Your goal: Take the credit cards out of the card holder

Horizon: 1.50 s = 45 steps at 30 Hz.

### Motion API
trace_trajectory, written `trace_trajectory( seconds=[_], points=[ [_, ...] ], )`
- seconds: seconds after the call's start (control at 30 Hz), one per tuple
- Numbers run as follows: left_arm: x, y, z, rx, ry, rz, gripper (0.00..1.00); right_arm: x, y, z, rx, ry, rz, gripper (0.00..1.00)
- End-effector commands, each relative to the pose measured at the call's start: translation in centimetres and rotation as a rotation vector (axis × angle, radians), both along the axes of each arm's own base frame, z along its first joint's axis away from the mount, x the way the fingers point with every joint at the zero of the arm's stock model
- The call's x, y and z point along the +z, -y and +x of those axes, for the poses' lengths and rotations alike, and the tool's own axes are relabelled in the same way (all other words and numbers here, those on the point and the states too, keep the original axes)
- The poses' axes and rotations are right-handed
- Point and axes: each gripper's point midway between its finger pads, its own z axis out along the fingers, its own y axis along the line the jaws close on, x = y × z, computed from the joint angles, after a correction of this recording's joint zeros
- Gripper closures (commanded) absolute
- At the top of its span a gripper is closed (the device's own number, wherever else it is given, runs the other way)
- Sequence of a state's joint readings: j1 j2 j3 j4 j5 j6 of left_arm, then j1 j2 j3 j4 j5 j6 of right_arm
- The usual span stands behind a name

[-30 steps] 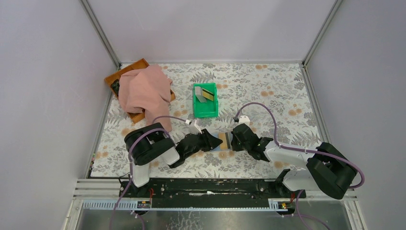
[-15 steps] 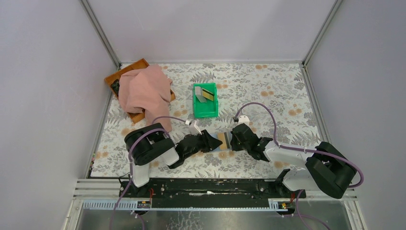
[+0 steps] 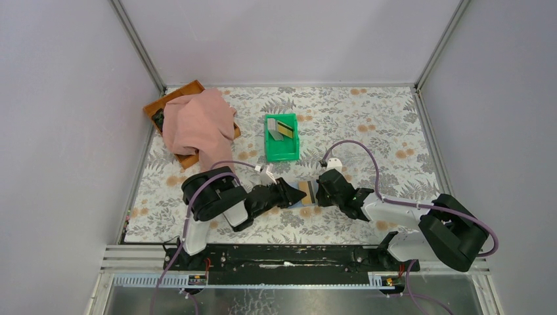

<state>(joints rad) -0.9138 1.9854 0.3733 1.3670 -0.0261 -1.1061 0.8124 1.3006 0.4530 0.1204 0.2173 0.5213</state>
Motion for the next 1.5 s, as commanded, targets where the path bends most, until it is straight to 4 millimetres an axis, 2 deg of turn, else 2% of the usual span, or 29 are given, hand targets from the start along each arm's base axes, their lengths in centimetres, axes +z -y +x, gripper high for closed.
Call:
trace_trajectory(
  seconds=[0.0, 0.27, 0.4, 0.6, 0.83, 1.0, 1.17, 1.47],
  points=[
    [2.1, 0.6, -0.5, -0.047, 0.030, -0.082, 0.65, -0.8, -0.1, -0.3, 0.011, -0.015, -0.007, 1.00],
    [2.0, 0.9, -0.4, -0.049, 0.020, -0.098, 0.67, -1.0, -0.2, -0.3, 0.013, -0.019, -0.008, 1.00],
    [2.0, 1.3, -0.3, -0.052, 0.007, -0.124, 0.61, -1.1, -0.2, -0.4, 0.014, -0.022, -0.011, 1.00],
    [2.2, 2.3, -0.1, -0.073, 0.000, -0.158, 0.60, -1.5, -0.2, -0.5, 0.016, -0.034, -0.015, 1.00],
    [1.4, 2.4, 0.0, -0.071, -0.019, -0.141, 0.62, -1.6, -0.2, -0.5, 0.015, -0.036, -0.019, 1.00],
    [1.1, 1.0, 0.1, -0.042, -0.017, -0.119, 0.78, -1.6, 0.0, -0.5, 0.012, -0.037, -0.023, 1.00],
    [0.8, -1.0, 0.1, -0.011, -0.034, -0.135, 0.79, -1.6, -0.3, -0.6, 0.023, -0.043, -0.012, 1.00],
    [0.9, -2.1, 0.3, 0.012, -0.025, -0.120, 0.77, -1.8, -0.3, -0.7, 0.022, -0.048, -0.016, 1.00]
  ],
)
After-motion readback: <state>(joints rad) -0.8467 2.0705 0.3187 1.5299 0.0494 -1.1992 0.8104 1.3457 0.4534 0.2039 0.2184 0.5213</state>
